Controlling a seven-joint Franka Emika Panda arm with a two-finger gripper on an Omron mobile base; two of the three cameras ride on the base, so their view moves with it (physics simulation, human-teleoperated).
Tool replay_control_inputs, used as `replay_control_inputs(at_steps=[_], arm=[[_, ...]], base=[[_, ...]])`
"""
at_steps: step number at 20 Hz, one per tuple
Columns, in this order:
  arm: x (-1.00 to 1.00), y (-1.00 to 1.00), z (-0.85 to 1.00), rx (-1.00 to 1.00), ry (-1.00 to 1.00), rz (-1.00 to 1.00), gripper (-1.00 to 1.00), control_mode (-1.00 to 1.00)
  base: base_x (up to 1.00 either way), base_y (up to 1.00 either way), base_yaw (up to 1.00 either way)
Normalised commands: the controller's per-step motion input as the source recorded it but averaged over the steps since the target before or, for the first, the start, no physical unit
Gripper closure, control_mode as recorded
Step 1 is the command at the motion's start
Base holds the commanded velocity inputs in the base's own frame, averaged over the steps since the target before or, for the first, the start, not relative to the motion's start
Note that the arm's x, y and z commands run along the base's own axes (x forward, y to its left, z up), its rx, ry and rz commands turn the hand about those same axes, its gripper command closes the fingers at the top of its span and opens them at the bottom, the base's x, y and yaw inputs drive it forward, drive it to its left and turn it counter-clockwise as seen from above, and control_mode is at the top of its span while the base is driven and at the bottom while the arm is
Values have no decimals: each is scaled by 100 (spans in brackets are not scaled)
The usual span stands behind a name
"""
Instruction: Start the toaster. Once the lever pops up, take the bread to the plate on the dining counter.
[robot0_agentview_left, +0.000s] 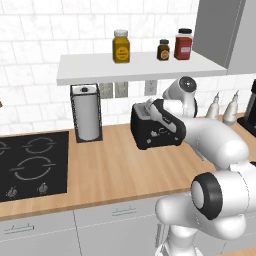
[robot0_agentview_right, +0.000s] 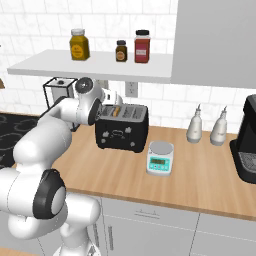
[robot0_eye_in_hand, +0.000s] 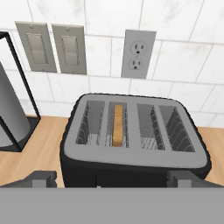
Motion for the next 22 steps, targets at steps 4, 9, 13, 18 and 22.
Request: replay_control_inputs(at_steps=[4, 9, 13, 18, 22], arm=[[0, 0, 0, 0, 0, 0, -100, -100], [0, 0, 0, 0, 0, 0, -100, -100], [0, 0, 0, 0, 0, 0, -100, -100], [0, 0, 0, 0, 0, 0, -100, -100], [0, 0, 0, 0, 0, 0, -100, -100]], base=[[0, 0, 0], [0, 0, 0], [0, 0, 0], [0, 0, 0], [0, 0, 0]])
